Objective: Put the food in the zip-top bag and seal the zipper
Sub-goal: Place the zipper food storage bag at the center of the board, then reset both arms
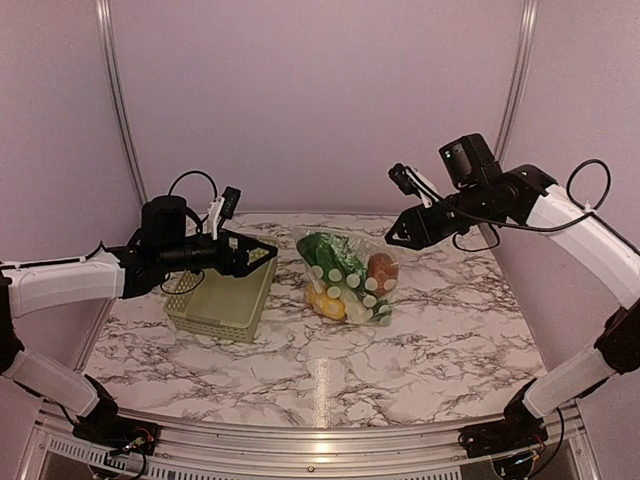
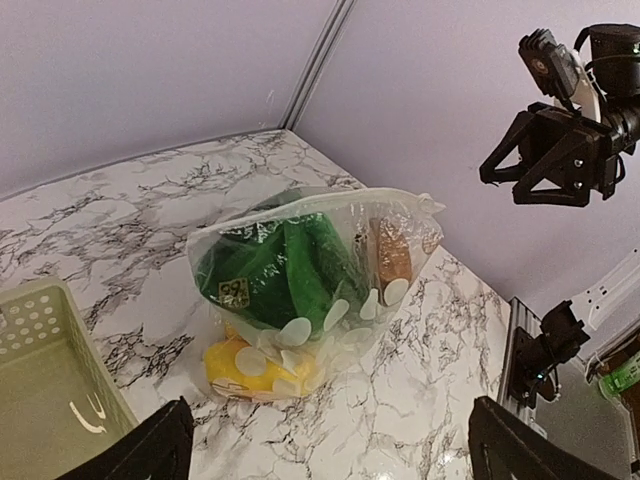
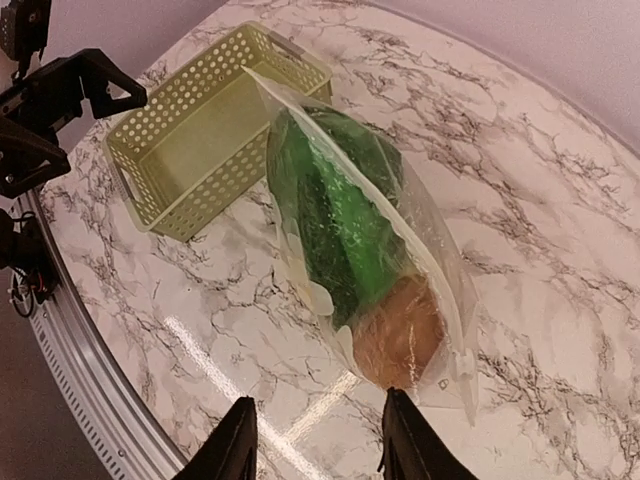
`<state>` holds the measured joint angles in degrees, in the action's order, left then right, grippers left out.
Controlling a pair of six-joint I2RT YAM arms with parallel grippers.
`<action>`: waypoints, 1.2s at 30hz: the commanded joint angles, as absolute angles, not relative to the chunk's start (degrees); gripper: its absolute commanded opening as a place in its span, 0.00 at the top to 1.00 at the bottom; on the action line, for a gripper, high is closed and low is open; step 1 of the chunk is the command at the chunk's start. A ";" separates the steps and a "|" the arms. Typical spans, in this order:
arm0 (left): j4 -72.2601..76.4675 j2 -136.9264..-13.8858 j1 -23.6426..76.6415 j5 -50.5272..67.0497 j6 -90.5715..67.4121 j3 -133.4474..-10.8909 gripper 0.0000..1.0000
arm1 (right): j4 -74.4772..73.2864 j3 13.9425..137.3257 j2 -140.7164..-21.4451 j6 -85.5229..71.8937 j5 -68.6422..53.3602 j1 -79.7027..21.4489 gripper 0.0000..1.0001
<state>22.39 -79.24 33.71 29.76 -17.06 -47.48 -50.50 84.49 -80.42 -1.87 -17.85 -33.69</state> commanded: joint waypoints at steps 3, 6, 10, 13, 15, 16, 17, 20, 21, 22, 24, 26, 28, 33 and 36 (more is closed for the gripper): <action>1.50 -74.26 33.75 15.98 -13.76 -58.40 0.01 | -46.07 91.03 -83.52 -3.59 -7.94 -32.02 0.51; -8.31 -73.81 33.75 8.33 -14.44 -62.68 0.01 | -42.57 91.62 -83.59 -4.68 -4.40 -31.74 0.32; -14.36 -72.93 33.68 -1.04 -13.78 -65.07 0.01 | -38.88 91.56 -83.18 -6.55 3.05 -31.33 0.04; -17.62 -71.97 33.66 -7.57 -15.03 -66.38 0.01 | -36.59 90.30 -82.72 -8.69 8.00 -31.03 0.02; -18.01 -70.97 33.62 -10.16 -15.40 -66.38 0.01 | -36.30 89.74 -82.83 -11.53 11.47 -31.01 0.02; -18.02 -70.41 33.58 -11.62 -15.34 -66.20 0.01 | -36.38 89.43 -82.87 -12.09 12.44 -31.02 0.01; -18.19 -70.06 33.53 -12.73 -15.42 -66.18 0.01 | -36.39 89.08 -82.96 -12.95 13.70 -30.98 0.02; -20.56 -69.89 32.41 -16.13 -17.09 -67.04 0.01 | -36.27 87.15 -82.65 -15.42 17.40 -31.00 0.02; -21.73 -70.30 31.67 -17.33 -18.11 -67.53 0.01 | -36.14 86.66 -82.50 -15.92 18.36 -31.02 0.01; -22.67 -70.93 30.36 -17.83 -18.59 -67.78 0.01 | -36.03 86.32 -82.32 -16.31 19.26 -31.01 0.01; -23.43 -71.58 29.27 -20.11 -18.84 -67.88 0.01 | -35.44 85.76 -82.10 -16.65 21.20 -30.88 0.01; -23.32 -71.76 28.91 -22.59 -18.14 -67.77 0.01 | -35.08 86.16 -82.09 -16.72 22.42 -30.67 0.01; -22.97 -71.72 28.84 -24.60 -17.43 -67.69 0.01 | -34.48 86.26 -81.73 -16.73 23.99 -30.67 0.02; -22.21 -72.18 28.75 -24.66 -17.56 -67.25 0.01 | -31.09 82.96 -80.42 -16.77 24.35 -30.33 0.02; -20.17 -71.27 28.75 -25.67 -19.45 -66.08 0.01 | -30.66 82.65 -80.51 -16.12 25.54 -30.23 0.01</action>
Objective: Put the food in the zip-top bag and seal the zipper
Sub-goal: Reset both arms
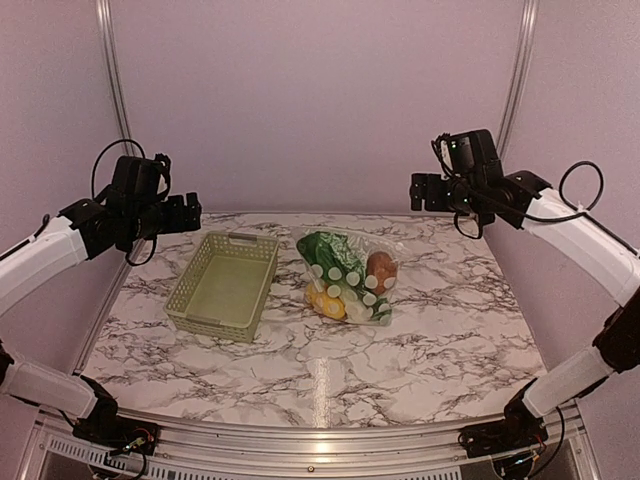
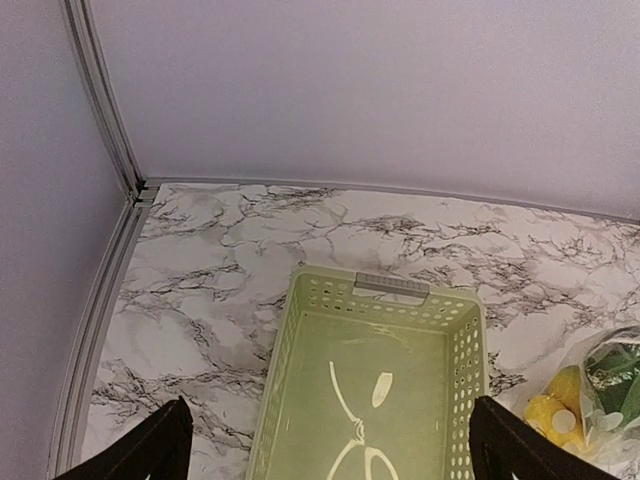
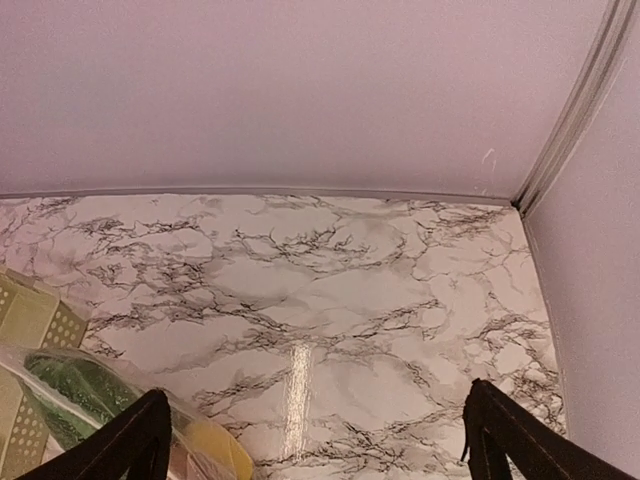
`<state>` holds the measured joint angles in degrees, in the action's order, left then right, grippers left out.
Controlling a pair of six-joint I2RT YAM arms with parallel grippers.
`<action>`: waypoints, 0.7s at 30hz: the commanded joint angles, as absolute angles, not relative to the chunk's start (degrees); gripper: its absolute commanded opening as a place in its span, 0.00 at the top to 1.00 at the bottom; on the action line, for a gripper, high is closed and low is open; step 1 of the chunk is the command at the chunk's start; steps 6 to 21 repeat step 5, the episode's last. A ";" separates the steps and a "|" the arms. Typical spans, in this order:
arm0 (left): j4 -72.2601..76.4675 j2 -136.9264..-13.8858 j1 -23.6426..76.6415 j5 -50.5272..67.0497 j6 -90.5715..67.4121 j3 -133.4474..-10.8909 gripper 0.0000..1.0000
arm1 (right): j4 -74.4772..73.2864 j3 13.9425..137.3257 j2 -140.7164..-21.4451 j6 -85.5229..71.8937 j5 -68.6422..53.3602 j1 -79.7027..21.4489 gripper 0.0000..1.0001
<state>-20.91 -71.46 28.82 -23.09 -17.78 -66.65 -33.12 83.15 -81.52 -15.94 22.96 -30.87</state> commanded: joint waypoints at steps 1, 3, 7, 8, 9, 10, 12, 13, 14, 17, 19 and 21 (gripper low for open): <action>-19.09 -70.80 28.74 -26.13 -19.81 -65.30 0.01 | -30.58 82.54 -80.55 -15.60 25.93 -30.17 0.01; -19.32 -70.94 28.74 -29.03 -21.68 -65.12 0.01 | -30.63 82.68 -80.67 -15.56 26.09 -29.92 0.01; -21.71 -72.22 28.66 -31.74 -23.83 -66.26 0.01 | -30.50 82.87 -80.69 -15.65 24.88 -29.86 0.01; -21.71 -72.22 28.66 -31.74 -23.83 -66.26 0.01 | -30.50 82.87 -80.69 -15.65 24.88 -29.86 0.01; -21.71 -72.22 28.66 -31.74 -23.83 -66.26 0.01 | -30.50 82.87 -80.69 -15.65 24.88 -29.86 0.01; -21.71 -72.22 28.66 -31.74 -23.83 -66.26 0.01 | -30.50 82.87 -80.69 -15.65 24.88 -29.86 0.01; -21.71 -72.22 28.66 -31.74 -23.83 -66.26 0.01 | -30.50 82.87 -80.69 -15.65 24.88 -29.86 0.01; -21.71 -72.22 28.66 -31.74 -23.83 -66.26 0.01 | -30.50 82.87 -80.69 -15.65 24.88 -29.86 0.01; -21.71 -72.22 28.66 -31.74 -23.83 -66.26 0.01 | -30.50 82.87 -80.69 -15.65 24.88 -29.86 0.01; -21.71 -72.22 28.66 -31.74 -23.83 -66.26 0.01 | -30.50 82.87 -80.69 -15.65 24.88 -29.86 0.01; -21.71 -72.22 28.66 -31.74 -23.83 -66.26 0.01 | -30.50 82.87 -80.69 -15.65 24.88 -29.86 0.01; -21.71 -72.22 28.66 -31.74 -23.83 -66.26 0.01 | -30.50 82.87 -80.69 -15.65 24.88 -29.86 0.01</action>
